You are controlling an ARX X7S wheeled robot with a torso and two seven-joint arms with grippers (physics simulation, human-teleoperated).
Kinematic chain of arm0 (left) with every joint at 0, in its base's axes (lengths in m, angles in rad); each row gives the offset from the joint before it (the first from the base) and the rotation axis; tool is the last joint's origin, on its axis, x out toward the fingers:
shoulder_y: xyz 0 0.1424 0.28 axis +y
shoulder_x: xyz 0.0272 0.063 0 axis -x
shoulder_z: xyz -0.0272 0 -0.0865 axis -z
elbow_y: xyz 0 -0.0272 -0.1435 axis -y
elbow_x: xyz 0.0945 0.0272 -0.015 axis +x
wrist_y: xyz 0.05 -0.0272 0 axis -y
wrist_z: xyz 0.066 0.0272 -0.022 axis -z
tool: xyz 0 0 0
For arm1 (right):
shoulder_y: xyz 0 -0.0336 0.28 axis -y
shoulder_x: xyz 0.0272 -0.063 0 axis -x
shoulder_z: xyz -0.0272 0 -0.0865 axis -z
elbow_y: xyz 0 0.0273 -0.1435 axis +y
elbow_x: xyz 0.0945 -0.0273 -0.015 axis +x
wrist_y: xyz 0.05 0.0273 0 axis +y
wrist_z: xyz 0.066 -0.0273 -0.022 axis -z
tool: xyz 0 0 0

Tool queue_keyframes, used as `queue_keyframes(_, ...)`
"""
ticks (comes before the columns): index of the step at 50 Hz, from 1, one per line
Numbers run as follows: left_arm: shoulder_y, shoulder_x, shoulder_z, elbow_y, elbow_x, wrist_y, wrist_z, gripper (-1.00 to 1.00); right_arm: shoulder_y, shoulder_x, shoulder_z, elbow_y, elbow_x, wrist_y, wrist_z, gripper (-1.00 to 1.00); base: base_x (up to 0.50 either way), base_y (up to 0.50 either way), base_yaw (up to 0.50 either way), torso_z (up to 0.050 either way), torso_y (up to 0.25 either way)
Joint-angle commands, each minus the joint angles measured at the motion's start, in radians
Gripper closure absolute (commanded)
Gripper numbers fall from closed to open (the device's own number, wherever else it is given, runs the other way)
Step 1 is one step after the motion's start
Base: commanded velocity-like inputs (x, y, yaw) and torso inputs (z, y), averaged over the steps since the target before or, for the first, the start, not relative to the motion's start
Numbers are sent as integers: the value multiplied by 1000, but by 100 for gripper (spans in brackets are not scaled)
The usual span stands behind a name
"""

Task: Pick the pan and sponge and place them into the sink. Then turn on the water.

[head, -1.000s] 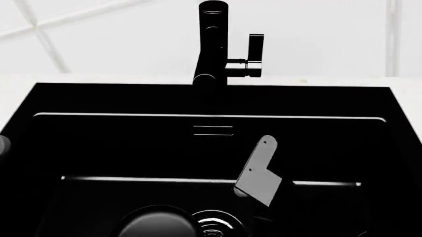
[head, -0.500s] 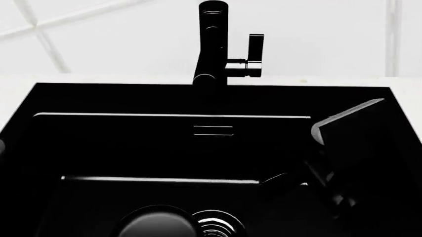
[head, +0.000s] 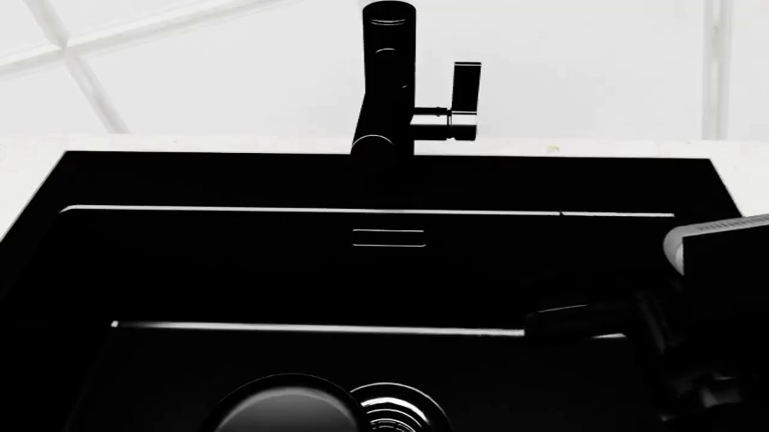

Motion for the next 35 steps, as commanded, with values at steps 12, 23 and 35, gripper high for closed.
queue_keyframes(12,129,-89,-473,95,-304,-189,-202,-100,-8,23,4,-52,-2,41,45,-100,0,0,0,0,0)
queue_keyframes(23,228,-95,-407,7,-169,-41,-95,-100,-26,18,-11,-48,-13,24,44,-100,0,0,0,0,0)
queue_keyframes(35,265,-82,-338,-38,-113,12,-63,-100,-4,28,-19,-58,-13,57,57,-100,0,0,0,0,0)
